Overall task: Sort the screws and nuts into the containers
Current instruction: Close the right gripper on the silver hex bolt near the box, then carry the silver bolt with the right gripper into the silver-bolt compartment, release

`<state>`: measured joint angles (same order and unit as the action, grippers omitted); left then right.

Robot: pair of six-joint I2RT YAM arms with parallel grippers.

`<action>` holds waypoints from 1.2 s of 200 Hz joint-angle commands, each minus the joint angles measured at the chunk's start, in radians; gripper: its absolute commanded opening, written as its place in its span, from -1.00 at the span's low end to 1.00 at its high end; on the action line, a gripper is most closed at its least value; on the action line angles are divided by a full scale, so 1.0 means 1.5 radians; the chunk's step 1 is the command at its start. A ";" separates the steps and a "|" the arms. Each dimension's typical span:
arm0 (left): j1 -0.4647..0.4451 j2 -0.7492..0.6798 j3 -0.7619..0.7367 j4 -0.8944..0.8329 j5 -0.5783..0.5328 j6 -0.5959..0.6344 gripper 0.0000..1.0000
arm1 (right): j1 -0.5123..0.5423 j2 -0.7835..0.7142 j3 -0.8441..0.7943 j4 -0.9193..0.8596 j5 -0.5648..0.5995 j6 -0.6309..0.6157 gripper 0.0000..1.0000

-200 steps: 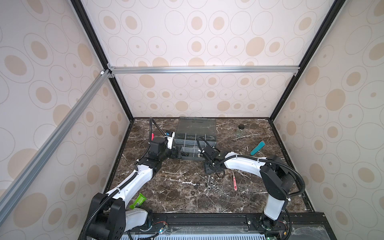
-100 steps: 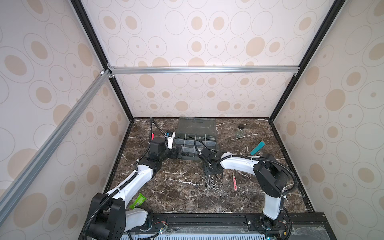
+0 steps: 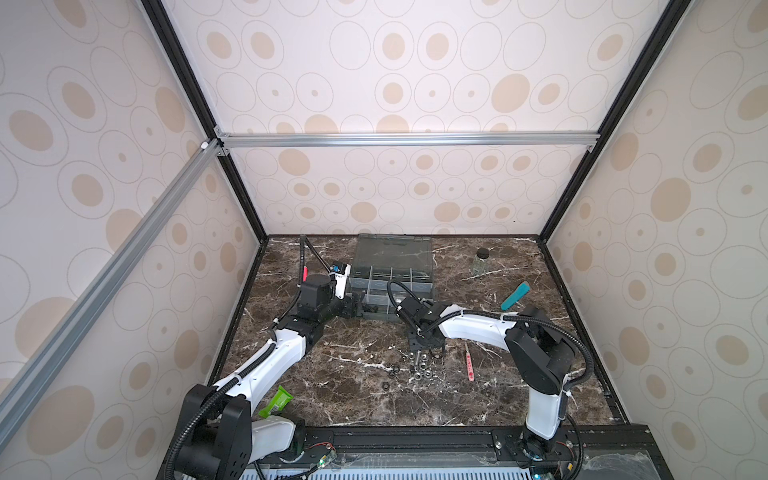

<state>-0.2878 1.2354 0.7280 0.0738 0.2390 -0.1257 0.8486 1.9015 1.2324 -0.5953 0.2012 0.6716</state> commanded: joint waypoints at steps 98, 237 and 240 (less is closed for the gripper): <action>0.005 -0.058 -0.005 -0.014 -0.013 -0.052 0.39 | 0.007 -0.017 0.137 -0.010 -0.008 -0.089 -0.23; 0.004 -0.313 -0.120 -0.076 -0.016 -0.232 0.41 | -0.015 0.311 0.645 0.047 -0.001 -0.257 -0.21; 0.004 -0.316 -0.122 -0.076 -0.017 -0.235 0.41 | -0.015 0.318 0.651 0.048 0.001 -0.257 -0.20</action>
<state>-0.2878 0.8062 0.5598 -0.0162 0.2115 -0.4191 0.8349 2.3241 2.1155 -0.5426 0.1837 0.3271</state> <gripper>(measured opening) 0.706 0.523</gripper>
